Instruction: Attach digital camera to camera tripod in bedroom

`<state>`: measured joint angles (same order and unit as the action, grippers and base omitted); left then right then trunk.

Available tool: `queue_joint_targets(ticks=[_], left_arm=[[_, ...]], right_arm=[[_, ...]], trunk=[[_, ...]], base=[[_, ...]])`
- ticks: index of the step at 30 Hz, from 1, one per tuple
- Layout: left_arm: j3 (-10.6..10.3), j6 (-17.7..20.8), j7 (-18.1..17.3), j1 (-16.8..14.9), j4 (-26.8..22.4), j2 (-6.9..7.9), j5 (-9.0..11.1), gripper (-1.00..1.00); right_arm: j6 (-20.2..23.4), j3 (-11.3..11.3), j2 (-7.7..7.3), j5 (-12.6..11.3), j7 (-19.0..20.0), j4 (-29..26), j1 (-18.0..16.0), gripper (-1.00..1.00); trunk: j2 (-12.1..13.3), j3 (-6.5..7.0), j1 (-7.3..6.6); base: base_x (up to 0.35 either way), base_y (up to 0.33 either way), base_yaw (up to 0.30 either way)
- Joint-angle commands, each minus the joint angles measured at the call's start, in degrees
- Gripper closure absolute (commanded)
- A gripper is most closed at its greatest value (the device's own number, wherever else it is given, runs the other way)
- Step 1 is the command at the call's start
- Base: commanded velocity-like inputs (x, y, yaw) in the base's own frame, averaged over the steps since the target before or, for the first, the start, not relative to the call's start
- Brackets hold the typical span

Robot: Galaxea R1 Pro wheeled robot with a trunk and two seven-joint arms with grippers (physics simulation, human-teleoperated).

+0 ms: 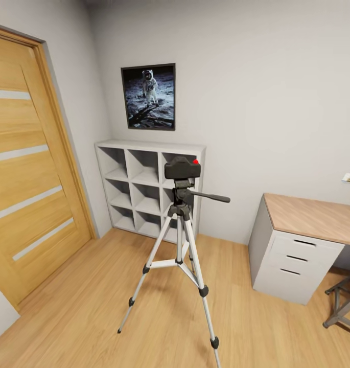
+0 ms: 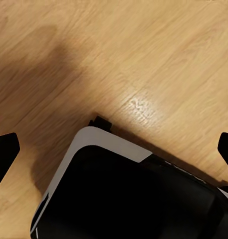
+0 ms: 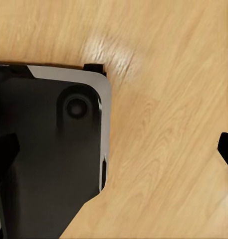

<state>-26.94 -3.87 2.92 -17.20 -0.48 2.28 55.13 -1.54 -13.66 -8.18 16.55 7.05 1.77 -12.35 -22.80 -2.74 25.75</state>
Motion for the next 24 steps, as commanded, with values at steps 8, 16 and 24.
queue_joint_targets(ticks=[8, 16, 24], left_arm=[[-0.5, -0.1, 0.2, 0.0, -0.1, 0.00, 0.3, -1.00], [-0.5, -0.1, 0.2, 0.0, -0.1, 0.00, 0.3, -1.00], [-0.5, -0.1, 0.2, 0.0, -0.1, 0.00, 0.3, -1.00]], right_arm=[[-0.4, -0.5, -0.03, 0.6, -0.5, 0.2, 0.2, -1.00], [-0.5, -0.4, -0.03, 0.6, -0.6, 0.2, 0.3, -1.00], [-0.8, -0.5, -0.05, 0.5, -0.6, 0.2, 0.5, -1.00]], trunk=[[-0.1, 0.61, 0.04], [-0.1, 1.35, 0.04], [-0.1, 2.09, 0.04]], base=[[0.000, 0.000, 0.000], [0.000, 0.000, 0.000], [0.000, 0.000, 0.000]])
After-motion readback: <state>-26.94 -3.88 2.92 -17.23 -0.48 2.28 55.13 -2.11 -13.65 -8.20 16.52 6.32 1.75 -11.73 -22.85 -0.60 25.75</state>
